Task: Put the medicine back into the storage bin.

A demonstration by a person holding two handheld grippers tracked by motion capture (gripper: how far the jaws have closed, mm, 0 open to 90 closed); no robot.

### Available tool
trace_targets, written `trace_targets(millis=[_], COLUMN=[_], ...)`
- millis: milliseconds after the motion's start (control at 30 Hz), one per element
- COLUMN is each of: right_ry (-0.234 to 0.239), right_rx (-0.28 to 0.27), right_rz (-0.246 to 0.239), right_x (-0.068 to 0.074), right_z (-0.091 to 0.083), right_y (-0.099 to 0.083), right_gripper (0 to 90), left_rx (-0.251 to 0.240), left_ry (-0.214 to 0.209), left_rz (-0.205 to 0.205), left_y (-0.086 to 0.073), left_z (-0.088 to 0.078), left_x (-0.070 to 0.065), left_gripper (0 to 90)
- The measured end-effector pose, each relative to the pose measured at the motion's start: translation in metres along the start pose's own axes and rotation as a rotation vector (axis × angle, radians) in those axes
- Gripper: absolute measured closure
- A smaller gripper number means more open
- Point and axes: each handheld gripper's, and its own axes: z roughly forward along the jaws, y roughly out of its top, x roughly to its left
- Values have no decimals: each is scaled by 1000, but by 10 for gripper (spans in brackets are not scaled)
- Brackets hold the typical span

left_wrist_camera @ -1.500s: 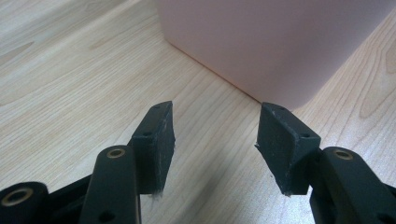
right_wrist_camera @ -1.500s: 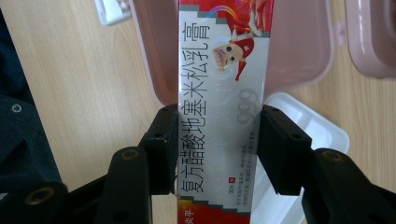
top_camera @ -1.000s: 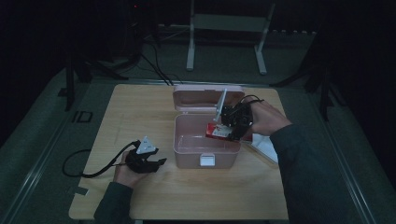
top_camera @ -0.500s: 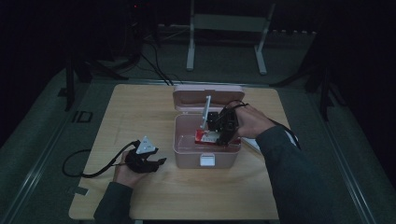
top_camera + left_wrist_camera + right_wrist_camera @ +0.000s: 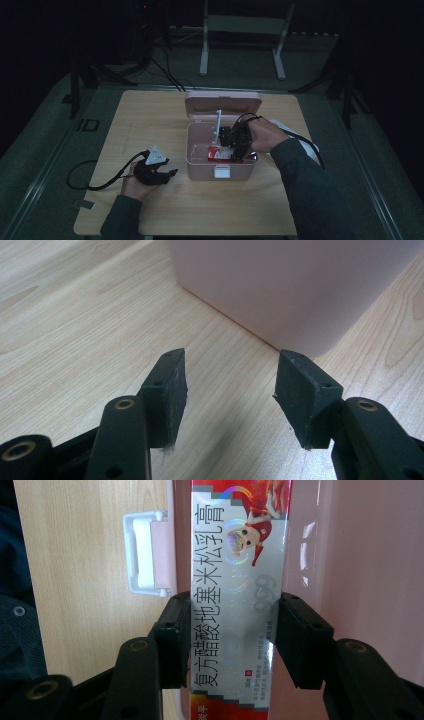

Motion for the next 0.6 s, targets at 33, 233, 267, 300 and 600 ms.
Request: trace_targets(millis=[33, 233, 267, 300, 600], right_ry=[0, 2, 4, 4, 13], right_rx=[0, -6, -11, -11, -13], right_rz=[0, -4, -10, -10, -25], right_x=[0, 1, 1, 1, 2], right_z=[0, 1, 1, 1, 2], right_y=[0, 0, 0, 0, 1], right_gripper=[515, 514, 514, 514, 514], left_rx=[0, -1, -1, -1, 0], left_ry=[0, 1, 1, 1, -1], left_rz=[0, 1, 1, 1, 2], left_y=[0, 0, 0, 0, 0], left_z=[0, 0, 0, 0, 1], left_x=[0, 0, 0, 0, 0], left_gripper=[458, 458, 458, 458, 458])
